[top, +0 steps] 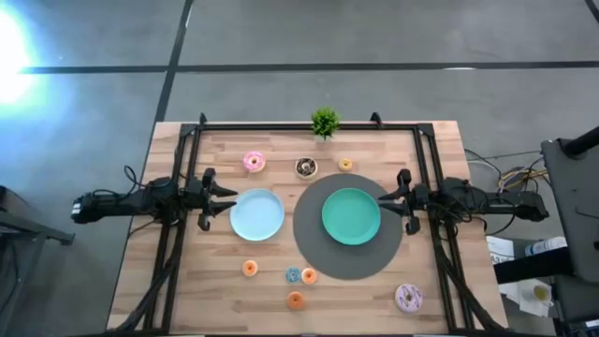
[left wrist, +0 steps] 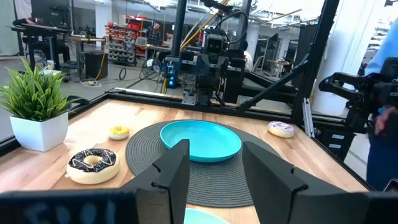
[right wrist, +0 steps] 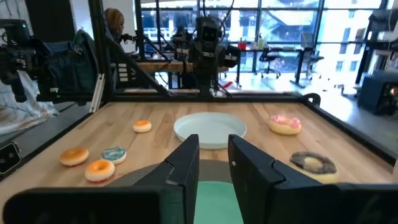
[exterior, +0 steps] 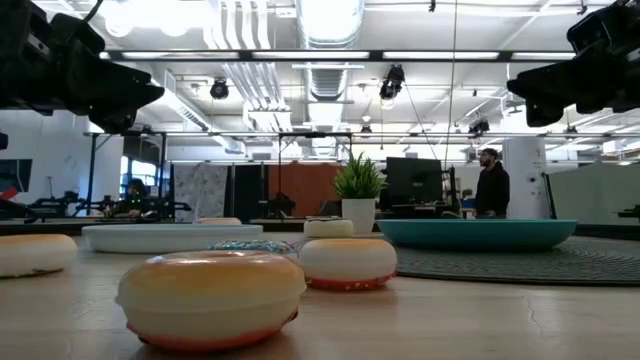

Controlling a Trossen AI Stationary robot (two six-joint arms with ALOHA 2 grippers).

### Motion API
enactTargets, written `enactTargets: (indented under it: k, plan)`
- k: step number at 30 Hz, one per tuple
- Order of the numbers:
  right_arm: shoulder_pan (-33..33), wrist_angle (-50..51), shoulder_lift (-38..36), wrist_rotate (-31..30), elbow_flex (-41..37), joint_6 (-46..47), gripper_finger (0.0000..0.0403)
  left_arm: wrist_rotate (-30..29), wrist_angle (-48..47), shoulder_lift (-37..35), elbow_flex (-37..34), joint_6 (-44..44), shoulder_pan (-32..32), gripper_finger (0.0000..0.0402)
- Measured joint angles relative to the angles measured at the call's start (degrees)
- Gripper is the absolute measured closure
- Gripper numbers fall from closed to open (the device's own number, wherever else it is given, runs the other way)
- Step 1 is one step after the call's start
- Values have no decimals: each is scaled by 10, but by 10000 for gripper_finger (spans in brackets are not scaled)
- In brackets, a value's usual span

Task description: Pick & Place donuts

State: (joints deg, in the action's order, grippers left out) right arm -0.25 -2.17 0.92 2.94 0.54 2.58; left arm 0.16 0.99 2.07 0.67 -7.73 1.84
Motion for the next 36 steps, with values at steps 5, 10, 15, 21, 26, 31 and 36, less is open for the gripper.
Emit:
enactTargets:
  k: [5,10,15,21,26,31,36]
  plan:
    - [1,-22,0,-5,0,225,319,0,0,0,0,0,0,278]
    - [1,-55,0,-26,0,487,323,0,0,0,0,0,0,278]
    - [1,-64,0,-37,0,637,329,0,0,0,0,0,0,278]
    - [2,-130,7,-191,0,672,335,0,0,0,0,0,0,278]
    - [4,-196,30,-263,0,631,335,0,0,0,0,0,0,278]
    - [15,-228,79,-166,3,708,335,0,0,0,0,0,0,278]
    - [65,-83,179,-109,96,722,327,0,0,0,0,0,0,278]
